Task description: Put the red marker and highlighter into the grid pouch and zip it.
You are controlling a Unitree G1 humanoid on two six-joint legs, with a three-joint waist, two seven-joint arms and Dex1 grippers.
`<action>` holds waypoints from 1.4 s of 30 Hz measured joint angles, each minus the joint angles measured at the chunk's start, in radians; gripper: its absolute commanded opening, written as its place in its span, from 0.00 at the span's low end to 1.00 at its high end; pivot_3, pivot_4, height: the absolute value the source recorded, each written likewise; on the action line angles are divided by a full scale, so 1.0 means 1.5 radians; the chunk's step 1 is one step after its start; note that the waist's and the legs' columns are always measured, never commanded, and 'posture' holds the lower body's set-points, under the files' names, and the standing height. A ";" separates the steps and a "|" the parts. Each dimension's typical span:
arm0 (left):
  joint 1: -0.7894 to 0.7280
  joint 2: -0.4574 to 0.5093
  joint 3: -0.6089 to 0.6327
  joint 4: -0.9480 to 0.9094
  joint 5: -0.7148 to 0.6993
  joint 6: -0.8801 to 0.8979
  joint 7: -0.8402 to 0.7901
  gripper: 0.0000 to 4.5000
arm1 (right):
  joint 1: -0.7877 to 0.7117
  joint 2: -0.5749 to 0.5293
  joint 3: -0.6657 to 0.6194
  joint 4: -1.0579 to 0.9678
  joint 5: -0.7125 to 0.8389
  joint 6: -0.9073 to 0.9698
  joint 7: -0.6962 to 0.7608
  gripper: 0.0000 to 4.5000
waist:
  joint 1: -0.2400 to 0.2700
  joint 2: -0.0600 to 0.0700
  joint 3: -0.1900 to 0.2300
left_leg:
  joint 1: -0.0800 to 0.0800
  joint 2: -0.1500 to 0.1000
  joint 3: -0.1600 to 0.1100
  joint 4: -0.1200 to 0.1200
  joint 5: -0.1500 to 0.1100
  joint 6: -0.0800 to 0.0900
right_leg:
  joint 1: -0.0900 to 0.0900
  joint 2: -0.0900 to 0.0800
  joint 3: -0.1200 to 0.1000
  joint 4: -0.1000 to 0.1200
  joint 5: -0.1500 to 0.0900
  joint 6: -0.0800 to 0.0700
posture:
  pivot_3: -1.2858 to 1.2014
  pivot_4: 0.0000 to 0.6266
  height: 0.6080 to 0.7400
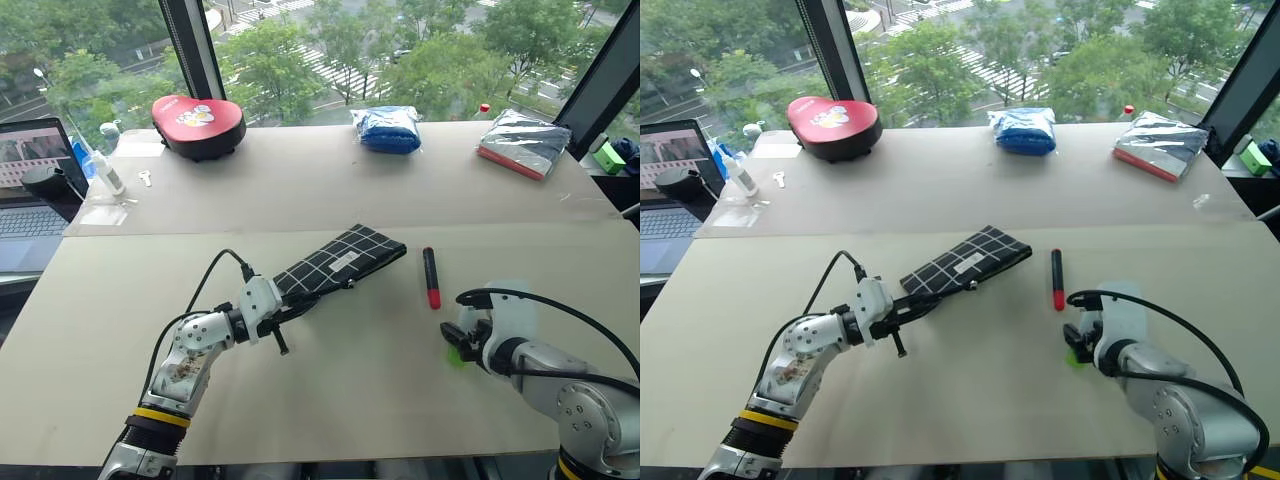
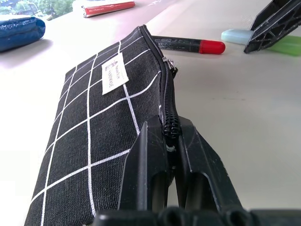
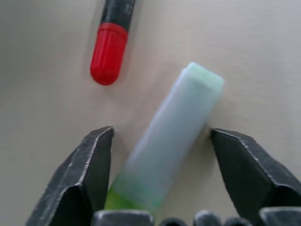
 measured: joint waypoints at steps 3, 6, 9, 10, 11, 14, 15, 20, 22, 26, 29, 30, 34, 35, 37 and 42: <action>-0.004 -0.001 0.000 0.001 0.001 -0.010 0.000 0.00 | -0.002 0.000 -0.006 0.003 -0.013 0.000 0.001 0.29 | 0.001 0.000 0.000 | 0.001 0.000 0.000 0.000 0.000 0.000 | 0.001 0.000 0.000 -0.001 0.000 0.000 | 0.52 0.24 1.00; -0.015 -0.001 0.000 0.007 0.001 -0.013 -0.004 0.00 | -0.004 0.000 -0.018 0.013 -0.037 0.001 0.002 0.23 | 0.003 0.000 0.000 | 0.003 0.000 -0.001 0.000 0.000 0.000 | 0.004 0.000 -0.001 -0.003 0.000 0.000 | 0.52 0.24 1.00; -0.016 -0.001 0.001 0.014 -0.002 -0.015 -0.011 0.00 | -0.016 -0.001 -0.027 0.034 -0.058 -0.003 0.004 0.23 | 0.002 0.000 0.000 | 0.004 0.000 -0.001 -0.001 -0.002 0.003 | 0.005 0.001 0.000 -0.004 0.000 0.001 | 0.52 0.24 1.00; -0.016 -0.002 0.001 0.014 -0.004 -0.015 -0.016 0.00 | -0.028 -0.001 -0.036 0.051 -0.066 -0.007 0.004 0.23 | 0.002 0.000 0.000 | 0.004 0.000 -0.001 -0.001 -0.002 0.003 | 0.005 0.001 0.000 -0.005 0.000 0.001 | 0.52 0.24 1.00; -0.016 -0.002 0.001 0.014 -0.011 -0.015 -0.022 0.00 | -0.038 0.000 -0.045 0.066 -0.076 -0.014 0.004 0.23 | 0.001 0.000 0.000 | 0.004 0.000 -0.001 -0.001 -0.002 0.003 | 0.005 0.001 0.000 -0.005 0.000 0.001 | 0.52 0.24 1.00; -0.018 -0.001 0.005 0.014 -0.033 -0.014 -0.044 0.00 | -0.069 -0.050 -0.039 0.114 -0.090 -0.086 0.037 0.23 | -0.002 0.000 0.000 | 0.004 0.000 0.000 -0.002 -0.001 0.001 | 0.005 0.001 0.000 -0.005 0.001 0.001 | 0.52 0.24 1.00; -0.018 -0.001 0.007 0.014 -0.040 -0.013 -0.050 0.00 | -0.073 -0.086 -0.020 0.124 -0.092 -0.125 0.059 0.23 | -0.004 0.000 0.000 | 0.003 0.000 0.000 -0.002 -0.001 0.001 | 0.004 0.001 0.000 -0.006 0.000 0.001 | 0.52 0.24 1.00; -0.029 0.011 0.014 0.014 -0.055 -0.010 -0.071 0.00 | -0.072 -0.318 0.121 0.134 -0.160 -0.455 0.264 0.23 | -0.008 0.000 0.001 | 0.004 0.002 0.000 -0.004 -0.001 0.000 | 0.005 0.002 -0.001 -0.007 0.000 0.001 | 0.52 0.24 1.00; -0.031 0.012 0.016 0.013 -0.061 -0.009 -0.076 0.00 | -0.055 -0.377 0.171 0.134 -0.186 -0.575 0.344 0.23 | -0.007 0.000 0.001 | 0.004 0.002 -0.001 -0.004 -0.001 0.000 | 0.005 0.003 -0.002 -0.008 0.000 0.001 | 0.52 0.24 1.00; -0.030 0.013 0.018 0.012 -0.066 -0.008 -0.078 0.00 | -0.064 -0.416 0.248 0.173 -0.226 -0.746 0.455 0.23 | -0.006 -0.001 0.001 | 0.003 0.002 0.000 -0.002 -0.001 0.000 | 0.005 0.002 -0.001 -0.008 0.000 0.001 | 0.52 0.24 1.00; -0.028 0.013 0.017 0.006 -0.067 -0.007 -0.077 0.00 | -0.111 -0.414 0.285 0.215 -0.266 -0.810 0.487 0.23 | -0.005 -0.001 0.002 | 0.003 0.002 0.000 -0.002 -0.001 0.000 | 0.005 0.002 -0.001 -0.008 0.000 0.001 | 0.52 0.24 1.00; -0.027 0.012 0.017 0.002 -0.067 -0.006 -0.076 0.00 | -0.129 -0.407 0.295 0.227 -0.276 -0.823 0.494 0.23 | -0.005 -0.002 0.002 | 0.003 0.003 0.000 -0.002 -0.001 0.000 | 0.005 0.002 -0.001 -0.008 0.000 0.001 | 0.52 0.24 1.00; -0.025 0.010 0.016 -0.002 -0.066 -0.006 -0.069 0.00 | -0.139 -0.386 0.314 0.245 -0.296 -0.847 0.509 0.23 | -0.003 -0.002 0.002 | 0.002 0.003 0.000 -0.003 -0.001 0.000 | 0.004 0.003 -0.001 -0.008 0.001 0.001 | 0.52 0.24 1.00; -0.023 0.009 0.016 -0.002 -0.066 -0.006 -0.067 0.00 | -0.136 -0.385 0.318 0.249 -0.300 -0.850 0.514 0.23 | -0.002 -0.002 0.002 | 0.002 0.003 0.000 -0.003 -0.001 0.000 | 0.004 0.002 -0.001 -0.008 0.001 0.001 | 0.52 0.24 1.00; -0.019 0.009 0.016 -0.003 -0.066 -0.006 -0.062 0.00 | -0.127 -0.385 0.317 0.249 -0.300 -0.859 0.525 0.23 | -0.002 -0.002 0.002 | 0.002 0.002 0.000 -0.002 -0.001 0.000 | 0.004 0.002 -0.001 -0.008 0.001 0.001 | 0.52 0.24 1.00; -0.019 0.009 0.016 -0.006 -0.065 -0.006 -0.062 0.00 | -0.083 -0.385 0.264 0.248 -0.270 -0.880 0.560 0.23 | 0.001 -0.002 0.002 | 0.002 0.003 0.000 -0.003 -0.001 0.000 | 0.004 0.002 -0.001 -0.008 0.001 0.001 | 0.52 0.24 1.00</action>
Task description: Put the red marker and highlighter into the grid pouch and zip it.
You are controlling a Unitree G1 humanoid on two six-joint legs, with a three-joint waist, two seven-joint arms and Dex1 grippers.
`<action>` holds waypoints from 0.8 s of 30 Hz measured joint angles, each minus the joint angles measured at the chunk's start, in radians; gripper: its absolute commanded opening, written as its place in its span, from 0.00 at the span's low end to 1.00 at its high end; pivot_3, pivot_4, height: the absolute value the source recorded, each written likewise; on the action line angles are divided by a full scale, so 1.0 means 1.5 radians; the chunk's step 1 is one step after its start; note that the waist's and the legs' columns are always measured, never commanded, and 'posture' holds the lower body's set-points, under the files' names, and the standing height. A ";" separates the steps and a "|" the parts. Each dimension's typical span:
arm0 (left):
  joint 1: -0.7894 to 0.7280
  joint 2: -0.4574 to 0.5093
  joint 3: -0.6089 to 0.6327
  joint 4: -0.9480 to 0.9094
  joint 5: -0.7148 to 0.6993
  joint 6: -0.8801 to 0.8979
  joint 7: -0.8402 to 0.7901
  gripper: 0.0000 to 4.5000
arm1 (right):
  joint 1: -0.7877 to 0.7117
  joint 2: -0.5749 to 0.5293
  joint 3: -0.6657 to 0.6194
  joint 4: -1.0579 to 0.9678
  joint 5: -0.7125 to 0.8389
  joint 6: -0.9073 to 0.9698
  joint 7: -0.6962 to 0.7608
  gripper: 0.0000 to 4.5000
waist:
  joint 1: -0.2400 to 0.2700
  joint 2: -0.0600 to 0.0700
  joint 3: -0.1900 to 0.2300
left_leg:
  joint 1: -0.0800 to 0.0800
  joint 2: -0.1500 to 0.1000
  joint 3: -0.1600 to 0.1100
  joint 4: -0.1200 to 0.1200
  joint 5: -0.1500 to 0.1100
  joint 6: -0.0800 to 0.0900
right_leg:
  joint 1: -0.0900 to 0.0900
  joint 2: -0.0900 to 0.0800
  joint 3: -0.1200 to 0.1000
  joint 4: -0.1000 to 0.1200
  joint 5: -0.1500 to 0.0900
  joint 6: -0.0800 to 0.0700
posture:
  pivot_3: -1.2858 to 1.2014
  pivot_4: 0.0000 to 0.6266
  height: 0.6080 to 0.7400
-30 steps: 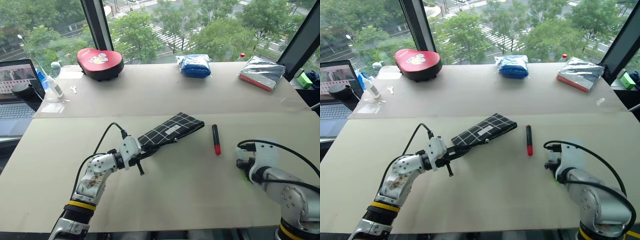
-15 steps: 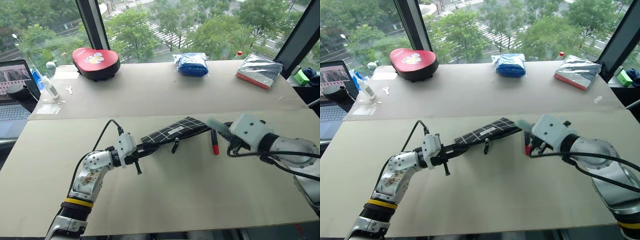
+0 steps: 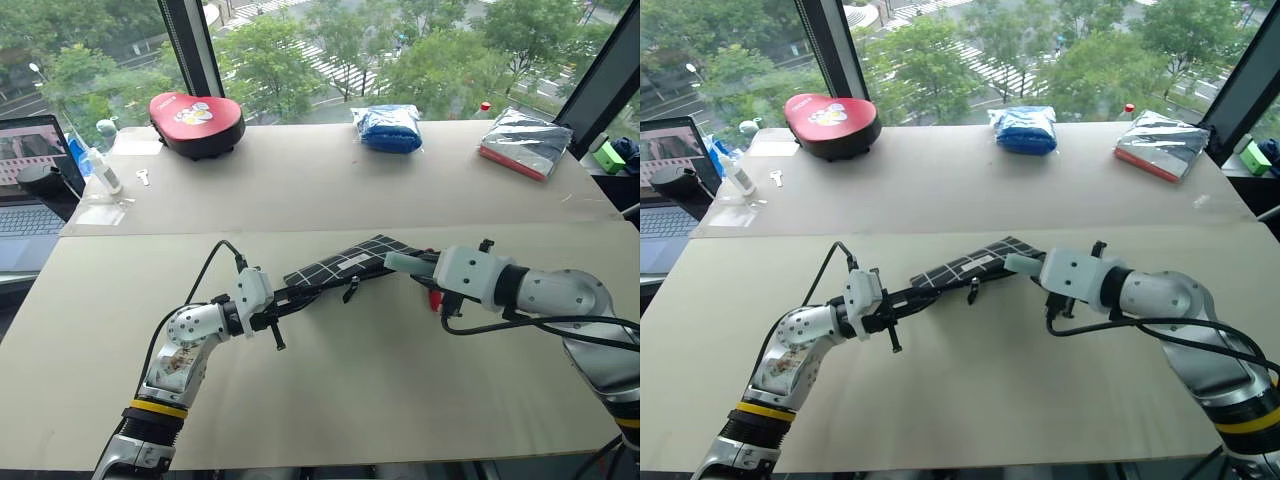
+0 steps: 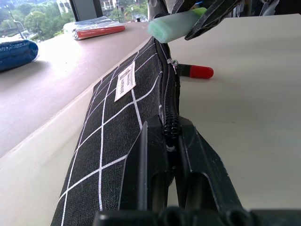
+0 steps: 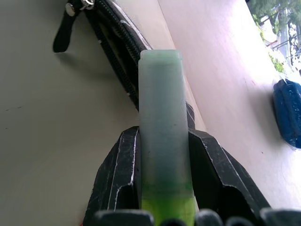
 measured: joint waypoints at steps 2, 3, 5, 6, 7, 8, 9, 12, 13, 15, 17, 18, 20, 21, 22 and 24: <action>0.000 0.001 0.000 0.000 0.000 0.000 0.000 0.00 | 0.008 0.000 -0.020 -0.001 0.013 -0.001 0.013 0.23 | 0.000 0.000 0.000 | 0.000 0.000 0.000 0.000 0.000 0.000 | 0.000 0.000 0.000 0.000 0.000 0.000 | 0.52 0.24 1.00; 0.000 0.001 0.000 0.000 0.000 0.000 0.000 0.00 | 0.008 0.000 -0.024 -0.001 0.012 -0.002 0.017 0.23 | -0.001 0.000 0.000 | 0.000 0.000 0.000 0.000 0.000 0.000 | 0.000 0.000 0.000 0.000 0.000 0.000 | 0.52 0.24 1.00; -0.002 0.001 0.000 0.000 0.000 0.000 -0.001 0.00 | 0.008 0.002 -0.024 0.000 0.008 -0.009 0.018 0.23 | -0.002 0.000 0.000 | 0.000 0.000 0.000 0.000 0.000 0.000 | 0.000 0.000 0.000 0.000 0.000 0.000 | 0.52 0.24 1.00; -0.004 0.001 0.000 0.000 0.000 0.000 -0.001 0.00 | 0.007 0.008 -0.024 0.001 0.006 -0.010 0.018 0.23 | -0.002 0.000 0.000 | 0.000 0.000 0.000 0.000 0.000 0.000 | 0.000 0.000 0.000 0.000 0.000 0.000 | 0.52 0.24 1.00; -0.005 0.001 0.000 0.001 0.001 0.000 -0.001 0.00 | 0.005 0.015 -0.023 0.002 0.005 -0.010 0.017 0.23 | -0.002 0.000 0.000 | 0.000 0.000 0.000 0.000 0.000 0.000 | 0.000 0.000 0.000 0.000 0.000 0.000 | 0.52 0.24 1.00; -0.007 0.001 0.000 0.001 0.001 0.000 -0.001 0.00 | 0.001 0.024 -0.021 0.004 0.004 -0.010 0.017 0.23 | -0.002 0.000 0.000 | 0.000 0.000 0.000 0.000 0.000 0.000 | 0.000 0.000 0.000 0.000 0.000 0.000 | 0.52 0.24 1.00; -0.009 0.001 0.000 0.001 0.001 0.000 -0.001 0.00 | 0.000 0.028 -0.018 0.006 0.000 -0.010 0.017 0.23 | -0.002 0.000 0.000 | 0.000 0.000 0.000 0.000 0.000 0.000 | 0.000 0.000 0.000 0.000 0.000 0.000 | 0.52 0.24 1.00; -0.010 0.001 0.000 0.001 0.001 0.000 -0.001 0.00 | 0.000 0.031 -0.017 0.015 -0.016 -0.010 0.017 0.23 | -0.001 0.000 0.000 | 0.000 0.000 0.000 0.000 0.000 0.000 | 0.000 0.000 0.000 0.000 0.000 0.000 | 0.52 0.24 1.00; -0.010 0.001 0.000 0.001 0.001 0.000 -0.001 0.00 | 0.000 0.031 -0.016 0.018 -0.021 -0.011 0.017 0.23 | 0.000 0.000 0.000 | 0.000 0.000 0.000 0.000 0.000 0.000 | 0.000 0.000 0.000 0.000 0.000 0.000 | 0.52 0.24 1.00; -0.010 0.000 0.000 0.001 0.001 0.000 -0.001 0.00 | 0.001 0.031 -0.017 0.027 -0.028 -0.014 0.017 0.23 | 0.000 0.000 0.000 | 0.000 0.000 0.000 0.000 0.000 0.000 | 0.000 0.000 0.000 0.000 0.000 0.000 | 0.52 0.24 1.00; -0.010 0.000 0.000 0.001 0.001 0.000 -0.001 0.00 | 0.001 0.031 -0.017 0.036 -0.033 -0.018 0.018 0.23 | -0.001 0.000 0.000 | 0.000 0.000 0.000 0.000 0.000 0.000 | 0.000 0.000 0.000 0.000 0.000 0.000 | 0.52 0.24 1.00; -0.011 0.000 -0.001 0.001 0.001 0.000 -0.001 0.00 | 0.001 0.031 -0.017 0.040 -0.037 -0.020 0.018 0.23 | -0.001 0.000 0.000 | 0.000 0.000 0.000 0.000 0.000 0.000 | 0.000 0.000 0.000 0.000 0.000 0.000 | 0.52 0.24 1.00; -0.015 0.000 -0.001 0.003 0.001 0.000 -0.001 0.00 | 0.001 0.031 -0.017 0.050 -0.043 -0.025 0.019 0.23 | -0.001 0.000 0.000 | 0.000 0.000 0.000 0.000 0.000 0.000 | 0.000 0.000 0.000 0.000 0.000 0.000 | 0.52 0.24 1.00; -0.018 0.000 -0.001 0.003 0.001 0.000 -0.001 0.00 | 0.001 0.031 -0.017 0.055 -0.046 -0.029 0.019 0.23 | -0.001 0.000 0.000 | 0.000 0.000 0.000 0.000 0.000 0.000 | 0.000 0.000 0.000 0.000 0.000 0.000 | 0.52 0.24 1.00; -0.019 -0.001 -0.001 0.003 0.001 0.000 -0.001 0.00 | 0.001 0.031 -0.017 0.059 -0.048 -0.036 0.019 0.23 | -0.001 0.000 0.000 | 0.000 0.000 0.000 0.000 0.000 0.000 | 0.000 0.000 0.000 0.000 0.000 0.000 | 0.52 0.24 1.00; -0.021 -0.002 -0.001 0.005 0.001 0.000 0.000 0.00 | 0.000 0.031 -0.017 0.066 -0.051 -0.041 0.019 0.23 | -0.001 0.000 0.000 | 0.000 0.000 0.000 0.000 0.000 0.000 | 0.000 0.000 0.000 0.000 0.000 0.000 | 0.52 0.24 1.00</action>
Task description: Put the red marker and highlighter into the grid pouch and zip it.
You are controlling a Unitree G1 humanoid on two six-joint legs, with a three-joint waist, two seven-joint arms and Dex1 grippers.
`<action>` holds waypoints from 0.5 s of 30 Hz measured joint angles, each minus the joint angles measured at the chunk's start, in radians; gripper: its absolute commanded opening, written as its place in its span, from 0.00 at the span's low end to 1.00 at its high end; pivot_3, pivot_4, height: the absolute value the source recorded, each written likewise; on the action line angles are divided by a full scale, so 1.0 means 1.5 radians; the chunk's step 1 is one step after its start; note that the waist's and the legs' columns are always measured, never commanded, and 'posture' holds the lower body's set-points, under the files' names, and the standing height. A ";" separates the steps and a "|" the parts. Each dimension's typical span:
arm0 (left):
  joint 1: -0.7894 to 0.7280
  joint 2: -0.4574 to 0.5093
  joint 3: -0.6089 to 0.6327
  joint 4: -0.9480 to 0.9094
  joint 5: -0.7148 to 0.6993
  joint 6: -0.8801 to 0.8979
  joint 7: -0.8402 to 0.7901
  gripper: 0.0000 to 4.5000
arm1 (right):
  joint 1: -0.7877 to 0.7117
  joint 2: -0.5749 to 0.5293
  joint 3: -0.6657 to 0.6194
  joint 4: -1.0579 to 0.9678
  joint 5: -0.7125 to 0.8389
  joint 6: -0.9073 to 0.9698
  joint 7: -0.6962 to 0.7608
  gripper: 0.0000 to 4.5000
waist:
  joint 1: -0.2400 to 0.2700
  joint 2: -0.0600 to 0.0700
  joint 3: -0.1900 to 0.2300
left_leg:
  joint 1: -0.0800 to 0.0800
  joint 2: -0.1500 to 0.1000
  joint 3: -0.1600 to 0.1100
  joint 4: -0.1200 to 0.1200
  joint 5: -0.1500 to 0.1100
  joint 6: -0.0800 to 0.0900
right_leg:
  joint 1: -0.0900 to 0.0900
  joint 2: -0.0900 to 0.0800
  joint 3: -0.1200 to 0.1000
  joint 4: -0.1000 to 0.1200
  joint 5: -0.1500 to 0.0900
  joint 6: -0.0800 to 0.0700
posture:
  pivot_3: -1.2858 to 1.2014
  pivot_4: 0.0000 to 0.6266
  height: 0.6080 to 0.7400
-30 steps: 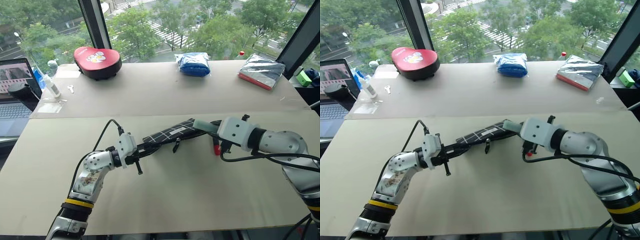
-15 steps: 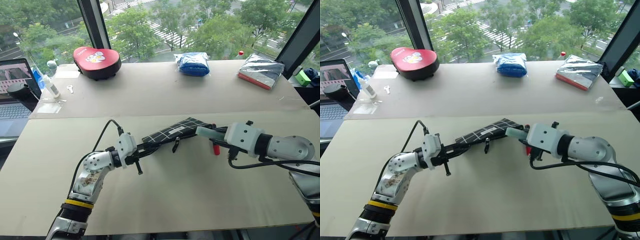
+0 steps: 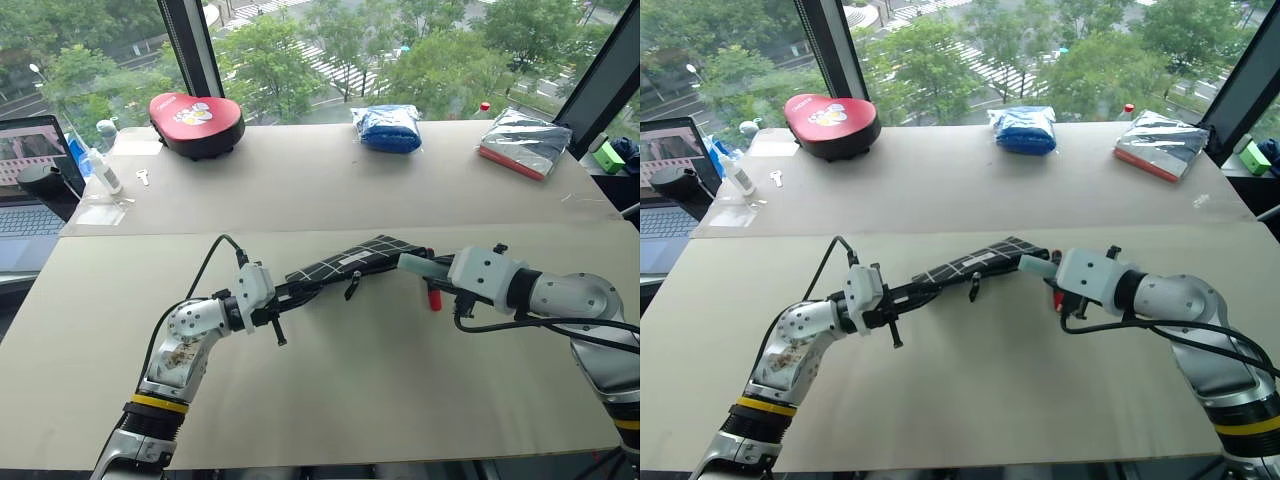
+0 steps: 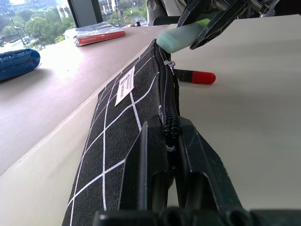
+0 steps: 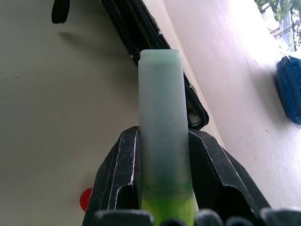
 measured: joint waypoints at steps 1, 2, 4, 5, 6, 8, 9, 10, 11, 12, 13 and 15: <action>0.000 -0.001 0.000 0.001 0.000 0.000 0.000 0.00 | -0.002 0.000 0.000 0.005 -0.003 -0.002 0.000 0.23 | 0.000 0.000 0.000 | 0.000 0.000 0.000 0.000 0.000 0.000 | 0.000 0.000 0.000 0.000 0.000 0.000 | 0.52 0.24 1.00; -0.001 -0.002 0.000 0.001 0.000 0.000 0.000 0.00 | -0.004 0.000 0.000 0.009 -0.005 -0.003 0.000 0.23 | 0.000 0.000 0.000 | 0.000 0.000 0.000 0.000 0.000 0.000 | 0.000 0.000 0.000 0.000 0.000 0.000 | 0.52 0.24 1.00; -0.002 -0.003 0.000 0.002 0.000 0.000 0.000 0.00 | -0.007 0.000 0.000 0.014 -0.010 -0.006 0.000 0.23 | 0.000 0.000 0.000 | 0.000 0.000 0.000 0.000 0.000 0.000 | 0.000 0.000 0.000 0.000 0.000 0.000 | 0.52 0.24 1.00; -0.003 -0.004 0.000 0.002 0.000 0.000 0.000 0.00 | -0.007 0.000 0.000 0.014 -0.012 -0.007 0.000 0.23 | 0.000 0.000 0.000 | 0.000 0.000 0.000 0.000 0.000 0.000 | 0.000 0.000 0.000 0.000 0.000 0.000 | 0.52 0.24 1.00; -0.005 -0.005 0.000 0.003 0.000 0.000 0.000 0.00 | -0.007 0.000 0.000 0.015 -0.016 -0.008 0.000 0.23 | 0.000 0.000 0.000 | 0.000 0.000 0.000 0.000 0.000 0.000 | 0.000 0.000 0.000 0.000 0.000 0.000 | 0.52 0.24 1.00; -0.007 -0.007 0.000 0.003 0.001 0.000 0.000 0.00 | -0.007 0.000 0.000 0.016 -0.018 -0.009 0.000 0.23 | 0.000 0.000 0.000 | 0.000 0.000 0.000 0.000 0.000 0.000 | 0.000 0.000 0.000 0.000 0.000 0.000 | 0.52 0.24 1.00; -0.007 -0.007 0.000 0.003 0.001 0.000 0.000 0.00 | -0.007 0.000 0.000 0.017 -0.018 -0.009 0.000 0.23 | 0.000 0.000 0.000 | 0.000 0.000 0.000 0.000 0.000 0.000 | 0.000 0.000 0.000 0.000 0.000 0.000 | 0.52 0.24 1.00; -0.007 -0.008 -0.001 0.003 0.001 0.000 0.000 0.00 | -0.007 0.000 0.000 0.018 -0.018 -0.009 0.000 0.23 | 0.000 0.000 0.000 | 0.000 0.000 0.000 0.000 0.000 0.000 | 0.000 0.000 0.000 0.000 0.000 0.000 | 0.52 0.24 1.00; -0.007 -0.009 -0.001 0.003 0.001 0.000 0.000 0.00 | -0.007 0.000 0.000 0.019 -0.020 -0.010 0.000 0.23 | 0.000 0.000 0.000 | 0.000 0.000 0.000 0.000 0.000 0.000 | 0.000 0.000 0.000 0.000 0.000 0.000 | 0.52 0.24 1.00; -0.007 -0.010 -0.001 0.003 0.001 0.000 0.000 0.00 | -0.007 0.000 0.000 0.020 -0.021 -0.010 0.000 0.23 | 0.000 0.000 0.000 | 0.000 0.000 0.000 0.000 0.000 0.000 | 0.000 0.000 0.000 0.000 0.000 0.000 | 0.52 0.24 1.00; -0.007 -0.010 -0.001 0.003 0.001 0.000 0.000 0.00 | -0.007 0.000 0.000 0.020 -0.022 -0.010 0.000 0.23 | 0.000 0.000 0.000 | 0.000 0.000 0.000 0.000 0.000 0.000 | 0.000 0.000 0.000 0.000 0.000 0.000 | 0.52 0.24 1.00; -0.007 -0.012 -0.002 0.003 0.002 0.000 0.000 0.00 | -0.007 0.000 0.000 0.021 -0.024 -0.010 0.000 0.23 | 0.000 0.000 0.000 | 0.000 0.000 0.000 0.000 0.000 0.000 | 0.000 0.000 0.000 0.000 0.000 0.000 | 0.52 0.24 1.00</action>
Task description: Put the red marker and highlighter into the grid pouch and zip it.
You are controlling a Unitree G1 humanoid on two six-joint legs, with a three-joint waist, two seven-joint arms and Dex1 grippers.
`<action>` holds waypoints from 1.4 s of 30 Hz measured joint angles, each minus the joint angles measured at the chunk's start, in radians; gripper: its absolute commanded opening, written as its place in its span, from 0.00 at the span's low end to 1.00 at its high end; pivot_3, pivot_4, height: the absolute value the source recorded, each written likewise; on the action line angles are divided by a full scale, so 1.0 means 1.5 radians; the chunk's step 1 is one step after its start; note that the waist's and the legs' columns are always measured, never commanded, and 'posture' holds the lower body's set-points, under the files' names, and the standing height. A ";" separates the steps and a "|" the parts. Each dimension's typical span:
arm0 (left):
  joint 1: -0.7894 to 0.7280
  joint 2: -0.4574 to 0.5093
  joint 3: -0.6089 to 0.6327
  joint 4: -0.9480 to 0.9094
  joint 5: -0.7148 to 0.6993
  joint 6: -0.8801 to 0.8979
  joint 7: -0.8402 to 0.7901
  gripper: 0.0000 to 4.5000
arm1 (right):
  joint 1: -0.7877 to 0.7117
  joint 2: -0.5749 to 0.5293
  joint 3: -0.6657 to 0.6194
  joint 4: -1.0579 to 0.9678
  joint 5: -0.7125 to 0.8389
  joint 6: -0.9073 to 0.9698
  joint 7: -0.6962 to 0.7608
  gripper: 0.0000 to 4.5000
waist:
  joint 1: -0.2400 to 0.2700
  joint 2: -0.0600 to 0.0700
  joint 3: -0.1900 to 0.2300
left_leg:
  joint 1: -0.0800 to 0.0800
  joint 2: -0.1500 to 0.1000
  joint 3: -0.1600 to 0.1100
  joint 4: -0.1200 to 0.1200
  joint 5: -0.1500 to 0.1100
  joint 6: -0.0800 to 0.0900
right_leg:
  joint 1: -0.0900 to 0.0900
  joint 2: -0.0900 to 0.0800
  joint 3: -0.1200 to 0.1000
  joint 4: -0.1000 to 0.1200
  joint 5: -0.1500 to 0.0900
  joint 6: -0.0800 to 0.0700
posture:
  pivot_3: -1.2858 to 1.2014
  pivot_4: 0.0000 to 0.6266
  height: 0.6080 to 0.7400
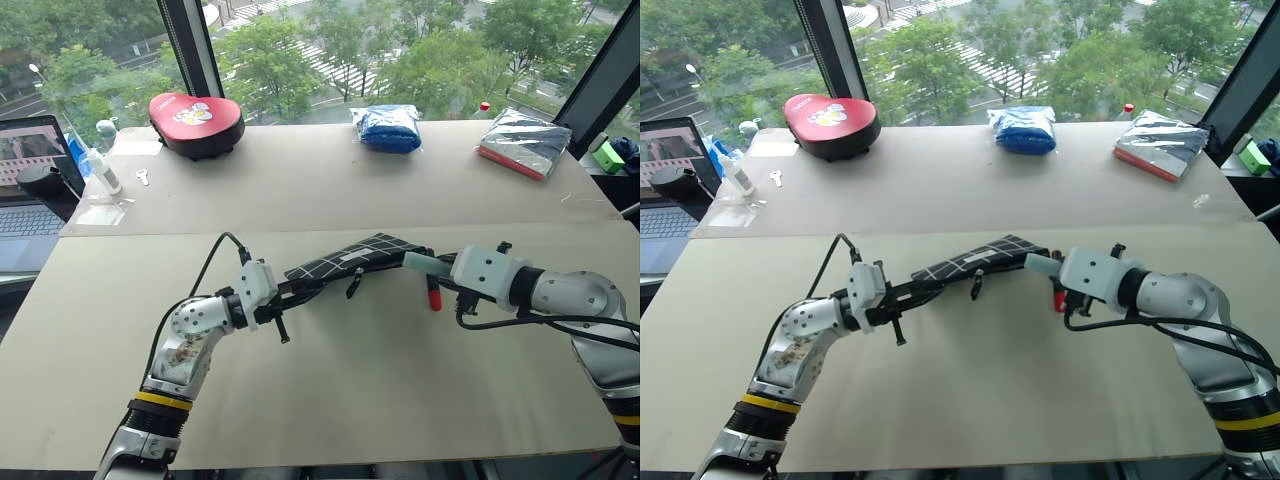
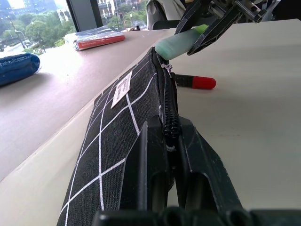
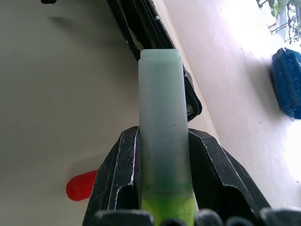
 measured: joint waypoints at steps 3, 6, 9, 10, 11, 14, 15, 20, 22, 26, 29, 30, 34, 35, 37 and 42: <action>-0.003 -0.001 -0.001 0.000 0.000 0.000 0.000 0.00 | 0.000 0.000 0.000 0.001 -0.001 0.000 0.000 0.23 | 0.000 0.000 0.000 | 0.000 0.000 0.000 0.000 0.000 0.000 | 0.000 0.000 0.000 0.000 0.000 0.000 | 0.52 0.24 1.00; -0.004 -0.004 -0.001 0.001 0.001 0.000 0.001 0.00 | 0.000 0.006 0.001 0.002 -0.005 0.000 0.000 0.23 | 0.000 0.000 0.000 | 0.000 0.000 0.000 0.000 0.000 0.000 | 0.000 0.000 0.000 0.000 0.000 0.000 | 0.52 0.24 1.00; -0.006 -0.008 -0.002 0.005 0.001 0.000 0.001 0.00 | -0.018 0.023 0.023 0.003 -0.013 0.001 0.000 0.23 | -0.002 0.000 0.000 | 0.000 0.000 0.000 0.000 0.000 0.000 | 0.000 0.000 0.000 0.000 0.000 0.000 | 0.52 0.24 1.00; -0.008 -0.010 -0.002 0.005 0.001 0.000 0.001 0.00 | -0.020 0.028 0.027 0.003 -0.016 0.001 -0.001 0.23 | -0.002 0.000 0.000 | 0.000 0.000 0.000 0.000 0.000 0.000 | 0.000 0.000 0.000 0.000 0.000 0.000 | 0.52 0.24 1.00; -0.008 -0.010 -0.002 0.006 0.001 0.000 0.001 0.00 | -0.023 0.031 0.032 0.003 -0.020 0.001 0.000 0.23 | -0.002 0.000 0.000 | 0.000 0.000 0.000 0.000 0.000 0.000 | 0.000 0.000 0.000 0.000 0.000 0.000 | 0.52 0.24 1.00; -0.008 -0.010 -0.002 0.009 0.002 0.000 0.001 0.00 | -0.032 0.036 0.047 0.005 -0.025 0.002 0.000 0.23 | -0.002 0.000 0.000 | 0.000 0.000 0.000 0.000 0.000 0.000 | 0.000 0.000 0.000 0.000 0.000 0.000 | 0.52 0.24 1.00; -0.008 -0.010 -0.002 0.009 0.002 0.000 0.001 0.00 | -0.036 0.040 0.049 0.006 -0.026 0.002 0.000 0.23 | -0.003 0.000 0.000 | 0.000 0.000 0.000 0.000 0.000 0.000 | 0.000 0.000 0.000 0.000 0.000 0.000 | 0.52 0.24 1.00; -0.008 -0.010 -0.002 0.010 0.002 0.000 0.001 0.00 | -0.070 0.047 0.074 0.032 -0.046 -0.007 0.004 0.23 | -0.003 0.000 0.000 | 0.000 0.000 0.000 0.000 0.000 0.000 | 0.000 0.000 0.000 0.000 0.000 0.000 | 0.52 0.24 1.00; -0.008 -0.011 -0.003 0.010 0.002 0.000 0.001 0.00 | -0.086 0.053 0.087 0.049 -0.058 -0.021 0.008 0.23 | -0.004 0.000 0.000 | 0.000 0.000 0.000 0.000 0.000 0.000 | 0.000 0.000 0.000 0.000 0.000 0.000 | 0.52 0.24 1.00; -0.008 -0.012 -0.004 0.011 0.003 0.000 0.000 0.00 | -0.124 0.066 0.111 0.075 -0.075 -0.046 0.015 0.23 | -0.005 0.000 0.000 | 0.000 0.000 0.000 0.000 0.000 0.000 | 0.000 0.000 0.000 0.000 0.000 0.000 | 0.52 0.24 1.00; -0.008 -0.014 -0.006 0.011 0.003 -0.001 0.000 0.00 | -0.153 0.069 0.120 0.096 -0.082 -0.073 0.019 0.23 | -0.004 0.000 0.000 | 0.000 0.000 0.000 0.000 0.000 0.000 | 0.000 0.000 0.000 0.000 0.000 0.000 | 0.52 0.24 1.00; -0.008 -0.014 -0.005 0.011 0.003 -0.001 0.000 0.00 | -0.162 0.069 0.123 0.104 -0.086 -0.083 0.024 0.23 | -0.004 0.000 0.000 | 0.000 0.000 0.000 0.000 0.000 0.000 | 0.000 0.000 0.000 0.000 0.000 0.000 | 0.52 0.24 1.00; -0.008 -0.013 -0.006 0.011 0.003 -0.001 -0.001 0.00 | -0.182 0.069 0.137 0.128 -0.105 -0.137 0.032 0.23 | -0.004 0.000 0.000 | 0.000 0.000 0.000 0.000 0.000 0.000 | 0.000 0.000 0.000 0.000 0.000 0.000 | 0.52 0.24 1.00; -0.008 -0.013 -0.006 0.011 0.003 -0.001 -0.001 0.00 | -0.183 0.070 0.142 0.133 -0.107 -0.153 0.035 0.23 | -0.004 0.000 0.000 | 0.000 0.000 0.000 0.000 0.000 0.000 | 0.000 0.000 0.000 0.000 0.000 0.000 | 0.52 0.24 1.00; -0.008 -0.013 -0.006 0.011 0.003 -0.001 -0.001 0.00 | -0.183 0.072 0.153 0.140 -0.111 -0.178 0.039 0.23 | -0.004 0.000 0.000 | 0.000 0.000 0.000 0.000 0.000 0.000 | 0.000 0.000 0.000 0.000 0.000 0.000 | 0.52 0.24 1.00; -0.008 -0.013 -0.007 0.011 0.003 -0.001 -0.006 0.00 | -0.194 0.078 0.179 0.167 -0.150 -0.264 0.036 0.23 | -0.005 0.000 0.000 | 0.000 0.000 0.000 0.000 0.000 0.000 | 0.000 0.000 0.000 0.000 0.000 0.000 | 0.52 0.24 1.00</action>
